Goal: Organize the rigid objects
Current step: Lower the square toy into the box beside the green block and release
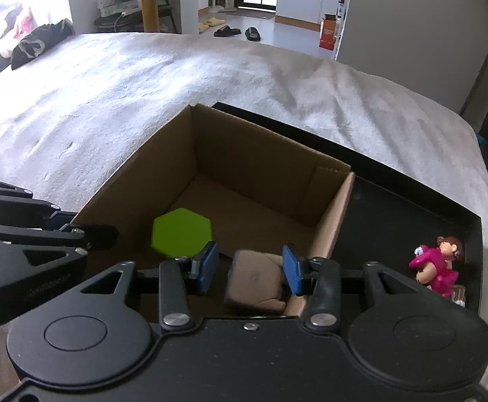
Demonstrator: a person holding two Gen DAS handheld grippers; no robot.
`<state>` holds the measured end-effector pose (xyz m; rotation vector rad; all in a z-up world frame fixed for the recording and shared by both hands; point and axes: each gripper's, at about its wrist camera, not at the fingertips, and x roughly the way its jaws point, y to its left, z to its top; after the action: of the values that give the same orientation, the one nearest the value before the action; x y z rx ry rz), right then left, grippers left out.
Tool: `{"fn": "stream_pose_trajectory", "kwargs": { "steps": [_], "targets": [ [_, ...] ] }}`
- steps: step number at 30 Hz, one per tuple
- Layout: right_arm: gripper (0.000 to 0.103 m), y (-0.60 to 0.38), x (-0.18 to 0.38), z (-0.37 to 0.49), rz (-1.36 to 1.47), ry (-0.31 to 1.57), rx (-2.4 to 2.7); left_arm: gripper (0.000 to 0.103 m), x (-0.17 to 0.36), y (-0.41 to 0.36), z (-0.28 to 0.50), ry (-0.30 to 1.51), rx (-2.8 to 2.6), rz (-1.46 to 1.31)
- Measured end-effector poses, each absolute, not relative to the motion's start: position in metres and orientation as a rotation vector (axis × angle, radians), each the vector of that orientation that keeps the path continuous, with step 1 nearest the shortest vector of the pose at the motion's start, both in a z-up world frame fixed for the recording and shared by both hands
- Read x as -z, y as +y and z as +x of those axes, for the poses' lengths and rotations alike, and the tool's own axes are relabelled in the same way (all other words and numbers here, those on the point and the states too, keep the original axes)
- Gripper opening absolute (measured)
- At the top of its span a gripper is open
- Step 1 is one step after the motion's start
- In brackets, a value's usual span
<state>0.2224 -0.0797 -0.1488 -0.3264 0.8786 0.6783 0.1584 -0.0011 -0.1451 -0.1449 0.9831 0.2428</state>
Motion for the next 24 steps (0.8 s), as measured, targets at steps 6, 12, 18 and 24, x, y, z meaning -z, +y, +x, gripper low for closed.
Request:
{"fn": "stream_pose_trajectory", "kwargs": {
  "steps": [6, 12, 18, 24],
  "targets": [
    [0.042, -0.100, 0.133, 0.218, -0.245, 0.871, -0.685, 0.009, 0.145, -0.002, 0.159, 0.986, -0.243, -0.138],
    [0.042, -0.115, 0.121, 0.212, -0.242, 0.855, -0.683, 0.009, 0.144, -0.001, 0.160, 0.991, -0.248, -0.140],
    [0.043, -0.134, 0.122, 0.216, -0.217, 0.856, -0.648, 0.010, 0.140, -0.004, 0.161, 0.999, -0.251, -0.132],
    [0.044, -0.156, 0.127, 0.220, -0.179, 0.868, -0.616, 0.016, 0.137, -0.004, 0.165, 1.028, -0.250, -0.139]
  ]
}}
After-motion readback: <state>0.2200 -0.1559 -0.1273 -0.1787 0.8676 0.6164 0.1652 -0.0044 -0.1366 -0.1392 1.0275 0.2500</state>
